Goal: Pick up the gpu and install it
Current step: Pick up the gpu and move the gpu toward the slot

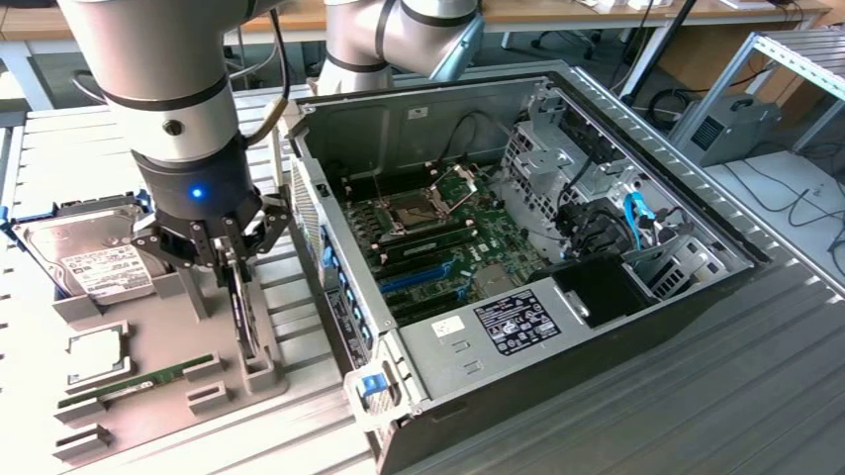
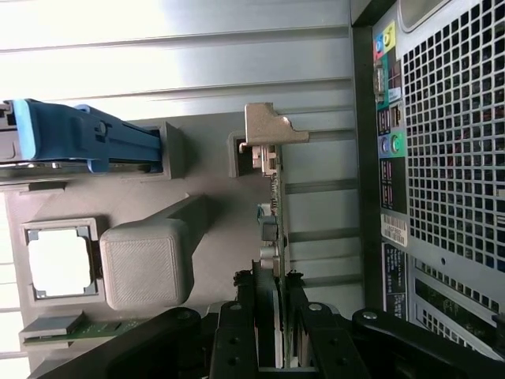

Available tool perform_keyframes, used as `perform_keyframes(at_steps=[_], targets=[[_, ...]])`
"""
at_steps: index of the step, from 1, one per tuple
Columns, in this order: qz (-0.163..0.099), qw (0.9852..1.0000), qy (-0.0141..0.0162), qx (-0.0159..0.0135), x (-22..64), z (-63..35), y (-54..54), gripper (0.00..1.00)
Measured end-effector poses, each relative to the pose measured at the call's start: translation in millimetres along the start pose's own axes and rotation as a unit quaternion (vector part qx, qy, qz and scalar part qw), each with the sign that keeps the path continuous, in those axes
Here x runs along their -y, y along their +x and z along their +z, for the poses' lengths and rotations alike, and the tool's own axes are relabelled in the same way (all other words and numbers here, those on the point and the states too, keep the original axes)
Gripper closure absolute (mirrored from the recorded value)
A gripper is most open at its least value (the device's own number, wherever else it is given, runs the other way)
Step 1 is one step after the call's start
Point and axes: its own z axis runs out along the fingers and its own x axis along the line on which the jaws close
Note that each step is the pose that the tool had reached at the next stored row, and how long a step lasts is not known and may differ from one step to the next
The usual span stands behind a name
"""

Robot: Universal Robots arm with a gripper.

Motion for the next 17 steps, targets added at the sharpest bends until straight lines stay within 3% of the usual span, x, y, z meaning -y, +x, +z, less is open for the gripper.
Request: perform_keyframes(at_steps=[17], targets=[[0.000,1.0000,0.0000,0.0000,0.1,-4.0,-0.1,0.73]])
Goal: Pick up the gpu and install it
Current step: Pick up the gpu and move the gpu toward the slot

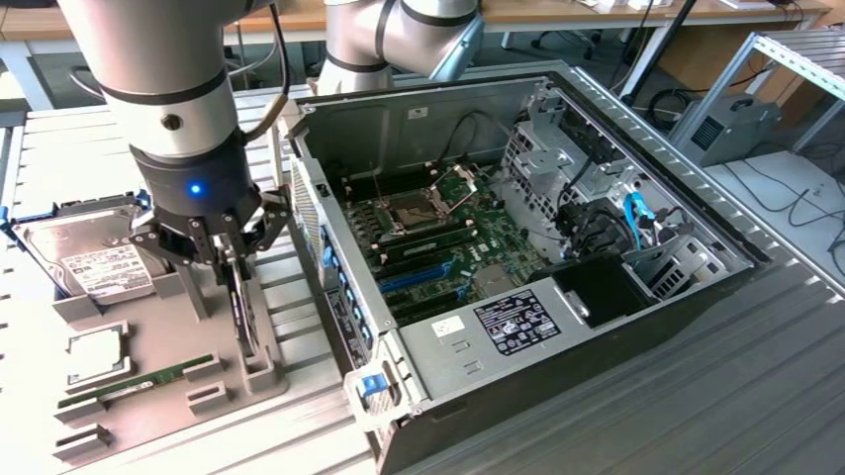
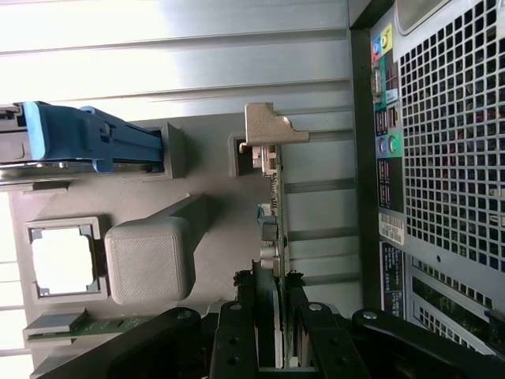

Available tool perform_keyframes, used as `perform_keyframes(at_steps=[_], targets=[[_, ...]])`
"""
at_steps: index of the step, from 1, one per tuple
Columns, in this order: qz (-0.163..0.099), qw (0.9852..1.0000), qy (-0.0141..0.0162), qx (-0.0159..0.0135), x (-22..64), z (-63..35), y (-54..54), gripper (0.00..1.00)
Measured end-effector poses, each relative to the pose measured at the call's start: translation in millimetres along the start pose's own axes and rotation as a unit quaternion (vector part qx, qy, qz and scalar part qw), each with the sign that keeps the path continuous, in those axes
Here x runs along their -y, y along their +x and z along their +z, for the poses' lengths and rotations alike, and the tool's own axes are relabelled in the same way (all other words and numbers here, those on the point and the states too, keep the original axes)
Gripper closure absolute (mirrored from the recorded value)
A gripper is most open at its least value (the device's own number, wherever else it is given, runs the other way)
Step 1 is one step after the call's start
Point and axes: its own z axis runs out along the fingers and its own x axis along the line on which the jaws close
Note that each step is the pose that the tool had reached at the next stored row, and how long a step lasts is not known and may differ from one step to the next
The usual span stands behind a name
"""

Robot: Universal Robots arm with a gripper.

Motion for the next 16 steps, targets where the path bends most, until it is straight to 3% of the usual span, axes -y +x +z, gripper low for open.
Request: perform_keyframes(at_steps=[16], targets=[[0.000,1.0000,0.0000,0.0000,0.1,-4.0,-0.1,0.73]])
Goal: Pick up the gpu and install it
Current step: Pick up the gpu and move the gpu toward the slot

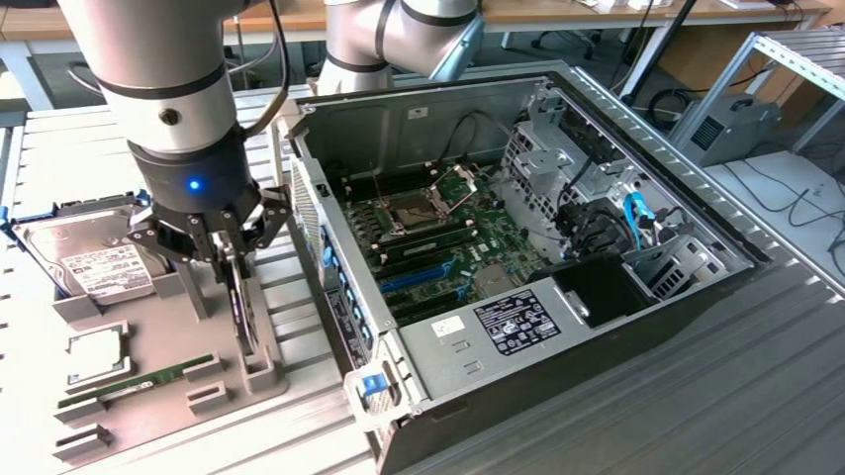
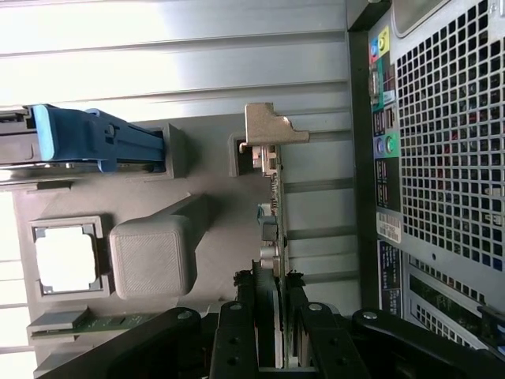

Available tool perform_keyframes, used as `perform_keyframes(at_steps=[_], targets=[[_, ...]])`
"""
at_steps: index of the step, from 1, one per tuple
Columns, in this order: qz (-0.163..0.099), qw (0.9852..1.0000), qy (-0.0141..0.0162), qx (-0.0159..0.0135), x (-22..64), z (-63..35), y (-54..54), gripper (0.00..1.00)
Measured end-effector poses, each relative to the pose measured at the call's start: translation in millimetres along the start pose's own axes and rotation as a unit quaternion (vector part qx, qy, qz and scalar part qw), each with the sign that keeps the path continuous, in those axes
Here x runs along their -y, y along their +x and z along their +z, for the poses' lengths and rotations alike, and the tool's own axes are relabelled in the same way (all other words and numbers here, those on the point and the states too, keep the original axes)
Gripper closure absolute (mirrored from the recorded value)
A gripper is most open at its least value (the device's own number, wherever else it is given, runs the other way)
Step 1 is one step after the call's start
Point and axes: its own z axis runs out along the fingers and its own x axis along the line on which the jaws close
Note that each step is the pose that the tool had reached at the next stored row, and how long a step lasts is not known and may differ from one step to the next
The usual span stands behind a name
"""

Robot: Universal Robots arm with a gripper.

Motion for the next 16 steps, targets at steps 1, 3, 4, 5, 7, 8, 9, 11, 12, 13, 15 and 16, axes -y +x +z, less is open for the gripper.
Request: perform_keyframes(at_steps=[1,3,4,5,7,8,9,11,12,13,15,16], targets=[[0.000,1.0000,0.0000,0.0000,0.0,-0.2,0.0,0.73],[0.000,1.0000,0.0000,0.0000,0.0,-1.1,0.0,0.73],[0.000,1.0000,0.0000,0.0000,0.0,-1.3,0.0,0.73],[0.000,1.0000,0.0000,0.0000,0.0,-1.5,0.0,0.73],[0.000,1.0000,0.0000,0.0000,0.0,-2.0,-0.1,0.73],[0.000,1.0000,0.0000,0.0000,0.0,-2.2,0.0,0.73],[0.000,1.0000,0.0000,0.0000,0.0,-2.4,0.0,0.73],[0.000,1.0000,0.0001,-0.0001,0.1,-3.1,-0.1,0.73],[0.000,1.0000,0.0001,-0.0001,0.0,-3.5,-0.1,0.73],[0.000,1.0000,0.0000,0.0000,0.1,-3.7,-0.1,0.73],[0.000,1.0000,0.0000,0.0000,0.1,-4.4,-0.1,0.73],[0.000,1.0000,0.0000,0.0000,0.1,-4.6,-0.1,0.73]])
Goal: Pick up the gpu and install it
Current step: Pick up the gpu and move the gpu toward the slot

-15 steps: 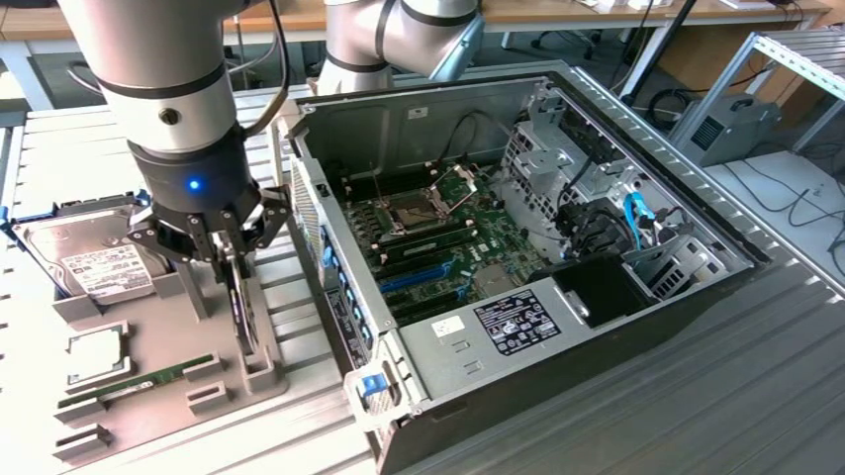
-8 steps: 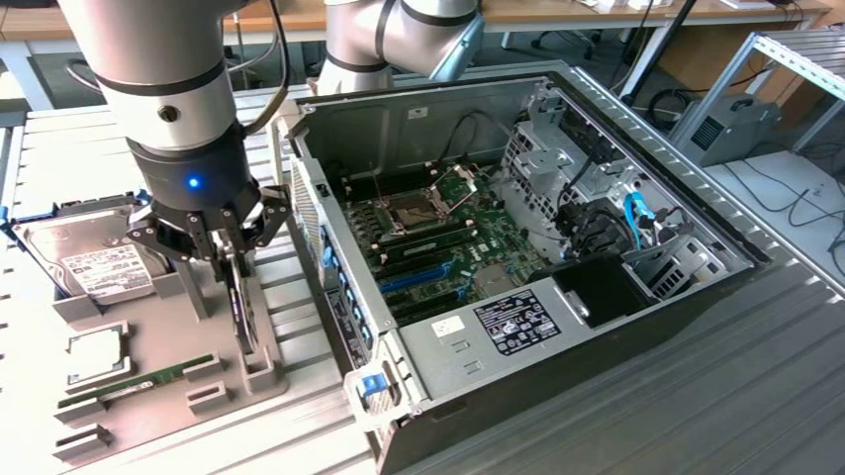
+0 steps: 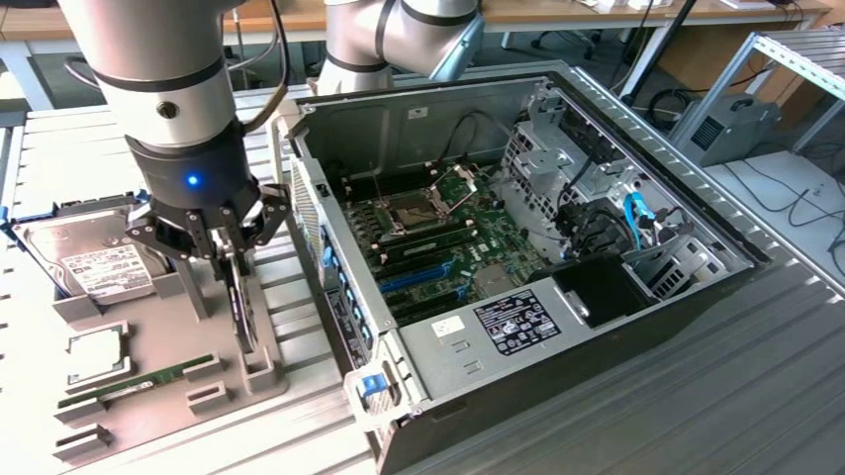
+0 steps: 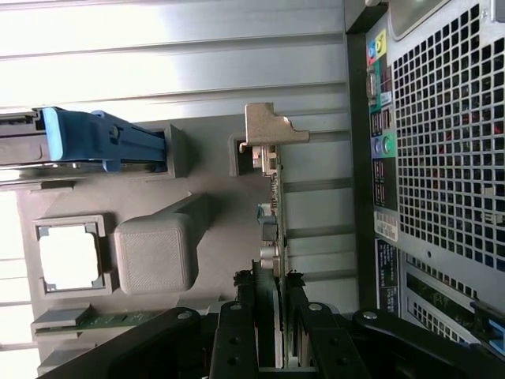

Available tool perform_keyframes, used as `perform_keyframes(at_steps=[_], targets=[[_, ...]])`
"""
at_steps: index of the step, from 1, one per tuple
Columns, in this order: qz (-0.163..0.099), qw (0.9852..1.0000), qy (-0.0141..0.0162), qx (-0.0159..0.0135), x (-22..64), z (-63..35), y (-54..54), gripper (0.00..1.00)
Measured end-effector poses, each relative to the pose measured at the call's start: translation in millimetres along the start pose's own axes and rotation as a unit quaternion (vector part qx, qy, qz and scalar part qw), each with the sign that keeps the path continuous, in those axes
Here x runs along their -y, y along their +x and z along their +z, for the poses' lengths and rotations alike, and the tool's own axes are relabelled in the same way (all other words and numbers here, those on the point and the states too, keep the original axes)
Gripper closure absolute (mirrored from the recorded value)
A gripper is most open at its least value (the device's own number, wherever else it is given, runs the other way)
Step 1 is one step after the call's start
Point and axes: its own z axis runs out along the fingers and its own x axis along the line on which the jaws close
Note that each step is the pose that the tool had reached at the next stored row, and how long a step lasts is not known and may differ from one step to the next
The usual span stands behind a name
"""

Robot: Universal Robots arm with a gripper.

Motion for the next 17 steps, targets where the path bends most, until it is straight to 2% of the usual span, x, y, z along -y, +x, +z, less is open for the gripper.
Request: perform_keyframes(at_steps=[17], targets=[[0.000,1.0000,0.0000,0.0000,0.1,-5.6,-0.2,0.73]])
